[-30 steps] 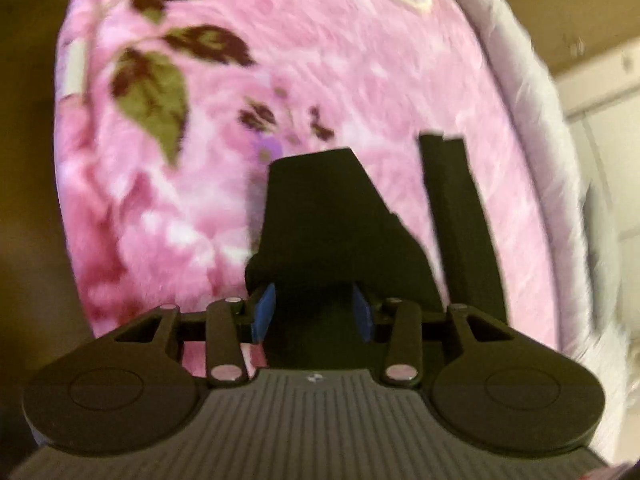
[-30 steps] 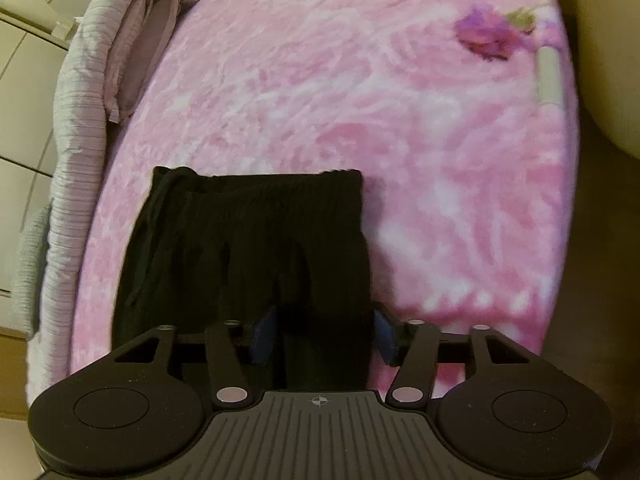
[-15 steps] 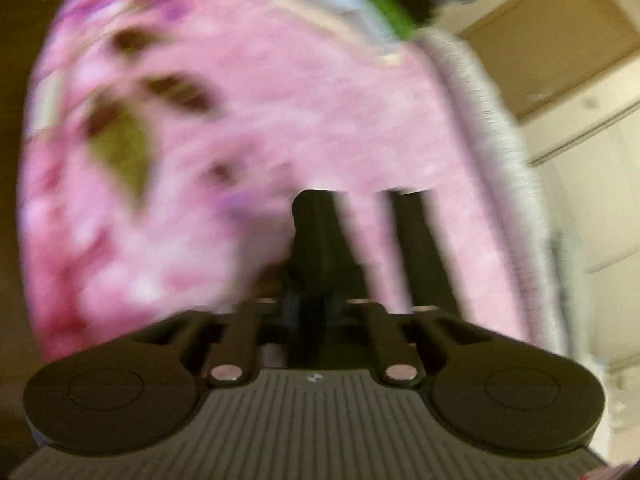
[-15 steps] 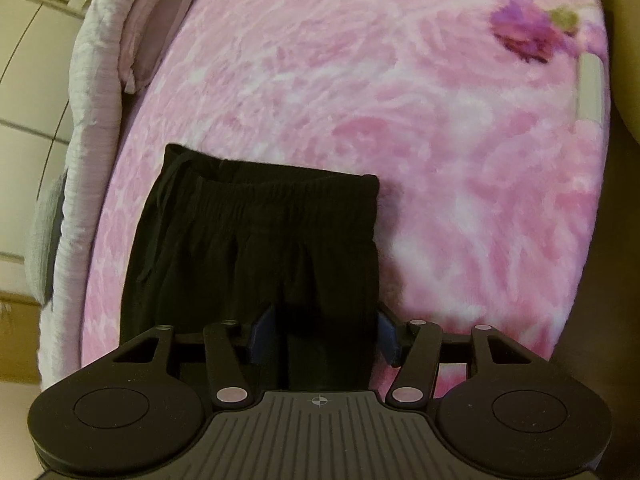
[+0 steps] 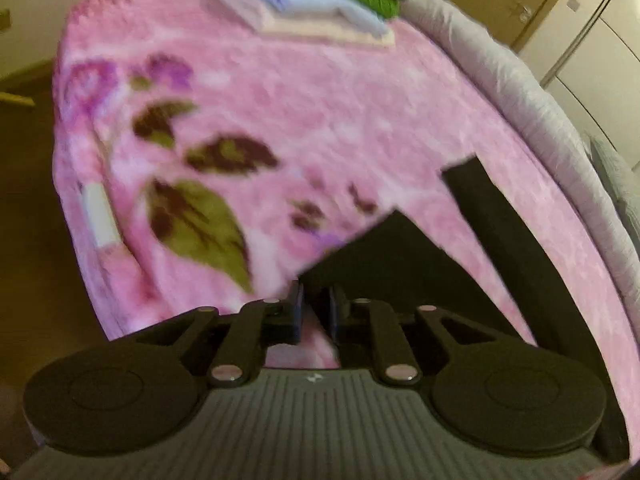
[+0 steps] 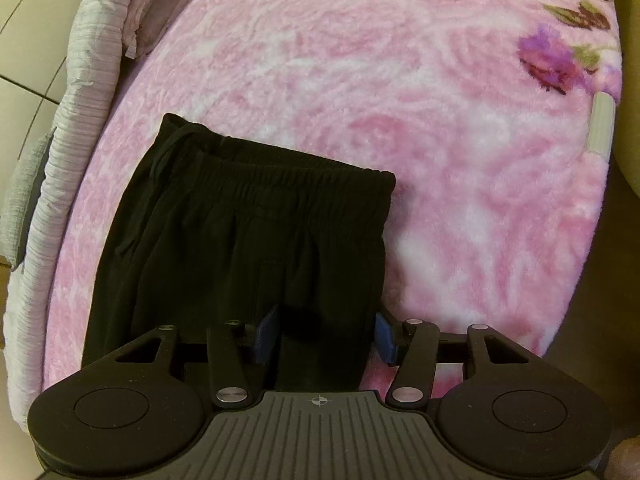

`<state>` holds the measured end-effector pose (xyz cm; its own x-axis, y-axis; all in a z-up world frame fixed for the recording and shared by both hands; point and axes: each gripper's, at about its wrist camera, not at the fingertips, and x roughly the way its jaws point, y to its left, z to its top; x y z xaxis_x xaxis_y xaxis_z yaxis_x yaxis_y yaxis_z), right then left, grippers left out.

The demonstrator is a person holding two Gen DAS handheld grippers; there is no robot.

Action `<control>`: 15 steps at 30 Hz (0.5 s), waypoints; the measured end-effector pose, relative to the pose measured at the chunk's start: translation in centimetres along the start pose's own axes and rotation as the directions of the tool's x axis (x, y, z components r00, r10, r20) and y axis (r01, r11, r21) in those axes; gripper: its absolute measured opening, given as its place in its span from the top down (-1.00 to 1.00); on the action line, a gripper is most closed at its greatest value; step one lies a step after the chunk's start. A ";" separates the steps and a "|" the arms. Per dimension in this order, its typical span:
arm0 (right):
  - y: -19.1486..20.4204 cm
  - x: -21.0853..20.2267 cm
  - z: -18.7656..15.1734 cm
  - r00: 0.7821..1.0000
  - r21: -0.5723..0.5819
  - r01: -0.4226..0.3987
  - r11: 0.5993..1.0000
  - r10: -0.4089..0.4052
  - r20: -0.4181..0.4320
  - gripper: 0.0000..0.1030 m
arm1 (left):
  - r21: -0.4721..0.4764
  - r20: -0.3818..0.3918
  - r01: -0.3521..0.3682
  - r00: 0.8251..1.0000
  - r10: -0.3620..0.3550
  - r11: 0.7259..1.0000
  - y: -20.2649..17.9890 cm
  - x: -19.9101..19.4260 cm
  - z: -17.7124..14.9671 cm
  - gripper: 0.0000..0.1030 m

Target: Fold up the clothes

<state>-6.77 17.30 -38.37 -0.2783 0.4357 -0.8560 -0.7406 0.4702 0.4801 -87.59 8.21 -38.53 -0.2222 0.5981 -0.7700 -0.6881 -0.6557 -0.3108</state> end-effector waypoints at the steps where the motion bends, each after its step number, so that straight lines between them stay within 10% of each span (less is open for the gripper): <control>1: 0.2 -0.2 0.0 1.000 -0.010 0.024 1.000 -0.024 0.006 -0.04 | -0.001 0.028 -0.042 0.999 0.042 0.999 -0.4 -0.5 0.3 0.75; 4: 1.6 -1.6 -0.5 0.986 -0.076 0.147 0.986 -0.139 0.093 -0.04 | -0.039 0.109 -0.104 0.988 0.108 0.994 -1.1 -2.4 1.6 0.66; 7: 4.4 -2.9 -1.5 0.963 -0.229 0.202 0.952 -0.151 0.221 -0.04 | 0.073 0.057 0.031 0.998 -0.036 0.997 -3.9 -3.3 1.5 0.60; 10: 7.4 -2.3 -2.5 0.963 -0.395 0.199 0.897 -0.105 0.247 -0.04 | 0.287 -0.068 0.140 0.990 -0.125 0.948 -8.4 -2.0 -1.0 0.57; 15: 8.5 0.9 -4.0 0.978 -0.513 0.188 0.838 -0.110 0.178 -0.04 | 0.487 -0.204 0.128 0.978 -0.029 0.864 -12.6 1.2 -5.9 0.53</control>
<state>-15.73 18.57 -35.82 -0.0817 0.5107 -0.8558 -0.9863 0.0820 0.1431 -75.10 14.46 -38.86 -0.0561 0.5103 -0.8582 -0.9593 -0.2657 -0.0953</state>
